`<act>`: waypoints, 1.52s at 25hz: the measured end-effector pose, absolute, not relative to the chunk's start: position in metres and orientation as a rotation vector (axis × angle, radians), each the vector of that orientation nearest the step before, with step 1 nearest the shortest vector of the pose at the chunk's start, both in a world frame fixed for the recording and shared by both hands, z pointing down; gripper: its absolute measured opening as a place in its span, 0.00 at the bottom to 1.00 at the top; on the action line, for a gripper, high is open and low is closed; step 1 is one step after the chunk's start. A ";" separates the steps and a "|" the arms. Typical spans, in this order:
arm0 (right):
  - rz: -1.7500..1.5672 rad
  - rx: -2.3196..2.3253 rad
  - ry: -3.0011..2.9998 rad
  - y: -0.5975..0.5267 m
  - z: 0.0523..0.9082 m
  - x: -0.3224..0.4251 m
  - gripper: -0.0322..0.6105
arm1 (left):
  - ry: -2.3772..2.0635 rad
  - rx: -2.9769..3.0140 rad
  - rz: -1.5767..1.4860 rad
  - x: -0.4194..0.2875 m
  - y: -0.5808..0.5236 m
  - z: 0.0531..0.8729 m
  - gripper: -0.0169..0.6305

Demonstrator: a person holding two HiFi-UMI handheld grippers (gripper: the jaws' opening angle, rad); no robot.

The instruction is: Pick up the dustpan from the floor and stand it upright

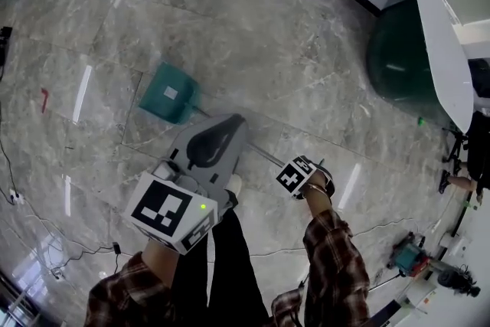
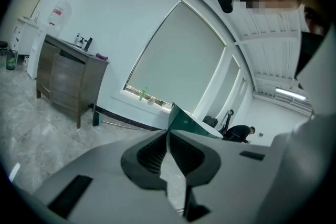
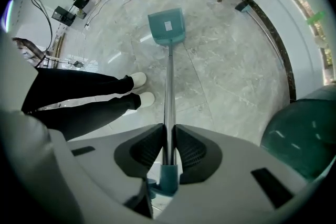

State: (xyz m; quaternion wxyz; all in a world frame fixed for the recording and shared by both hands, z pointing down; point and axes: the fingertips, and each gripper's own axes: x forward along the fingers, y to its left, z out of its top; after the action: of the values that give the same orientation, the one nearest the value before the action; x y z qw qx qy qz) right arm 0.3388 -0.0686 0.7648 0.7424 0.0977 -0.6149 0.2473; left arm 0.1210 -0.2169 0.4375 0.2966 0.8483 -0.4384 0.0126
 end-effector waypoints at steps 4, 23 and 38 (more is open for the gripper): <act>0.555 0.196 -1.260 -0.085 0.733 0.324 0.18 | -1.233 2.241 -0.017 0.091 -0.225 0.400 0.07; 0.501 0.174 -1.062 -0.134 0.648 0.182 0.18 | -1.604 2.136 -0.212 -0.099 -0.184 0.293 0.07; 0.652 0.287 -1.502 -0.204 0.607 -0.013 0.18 | -1.709 2.074 -0.185 -0.184 -0.195 0.270 0.07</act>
State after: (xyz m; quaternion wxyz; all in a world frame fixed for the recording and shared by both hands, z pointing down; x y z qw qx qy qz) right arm -0.0130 -0.2037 0.6069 0.6739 0.1277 -0.6676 0.2895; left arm -0.1837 -0.1953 0.2698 0.2219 0.7507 -0.6186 -0.0668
